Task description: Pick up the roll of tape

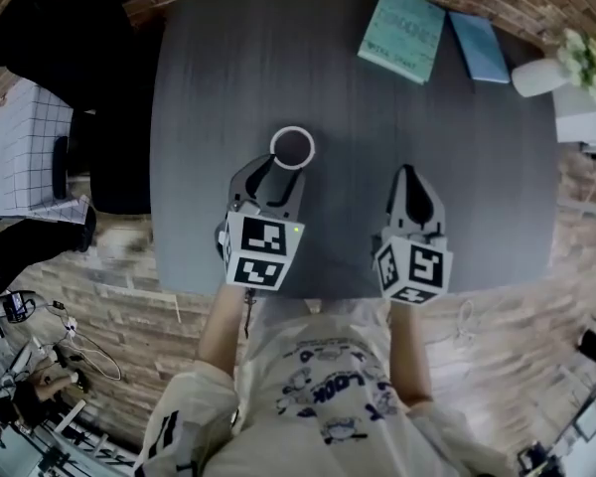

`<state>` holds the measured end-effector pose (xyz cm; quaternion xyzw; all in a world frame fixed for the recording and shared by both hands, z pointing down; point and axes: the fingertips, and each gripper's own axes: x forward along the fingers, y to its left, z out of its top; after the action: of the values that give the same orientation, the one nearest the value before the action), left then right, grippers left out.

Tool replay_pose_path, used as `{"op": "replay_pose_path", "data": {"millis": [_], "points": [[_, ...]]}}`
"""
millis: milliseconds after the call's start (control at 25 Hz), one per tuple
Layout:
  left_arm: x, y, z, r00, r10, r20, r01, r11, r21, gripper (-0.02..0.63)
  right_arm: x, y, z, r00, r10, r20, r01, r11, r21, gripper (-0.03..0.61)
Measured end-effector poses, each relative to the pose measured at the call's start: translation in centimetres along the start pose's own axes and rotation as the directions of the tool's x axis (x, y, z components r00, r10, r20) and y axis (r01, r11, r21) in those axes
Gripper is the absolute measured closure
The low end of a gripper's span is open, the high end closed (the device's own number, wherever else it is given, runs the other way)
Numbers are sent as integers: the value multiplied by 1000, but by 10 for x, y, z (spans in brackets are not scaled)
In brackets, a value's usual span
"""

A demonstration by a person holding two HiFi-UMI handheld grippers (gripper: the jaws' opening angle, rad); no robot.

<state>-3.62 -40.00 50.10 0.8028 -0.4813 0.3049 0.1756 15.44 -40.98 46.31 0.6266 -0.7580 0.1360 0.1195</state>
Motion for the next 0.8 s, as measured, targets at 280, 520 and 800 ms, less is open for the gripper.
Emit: {"op": "replay_pose_path", "data": {"millis": [280,520,800], "points": [[40,-14,-31,980,-96,-176,103,994,35,449,14,-9,-22,998,13,-56,-12,1000,10,574],[65,-19,-58,931,-119,-346,170,978,121,449,23,-12,-40,995,29,-94,-27,1000,16,574],[92,-22,-70,890,-116,-442,224,953,201,449,31,-18,-58,990,27,-138,-24,1000,20,574]]}}
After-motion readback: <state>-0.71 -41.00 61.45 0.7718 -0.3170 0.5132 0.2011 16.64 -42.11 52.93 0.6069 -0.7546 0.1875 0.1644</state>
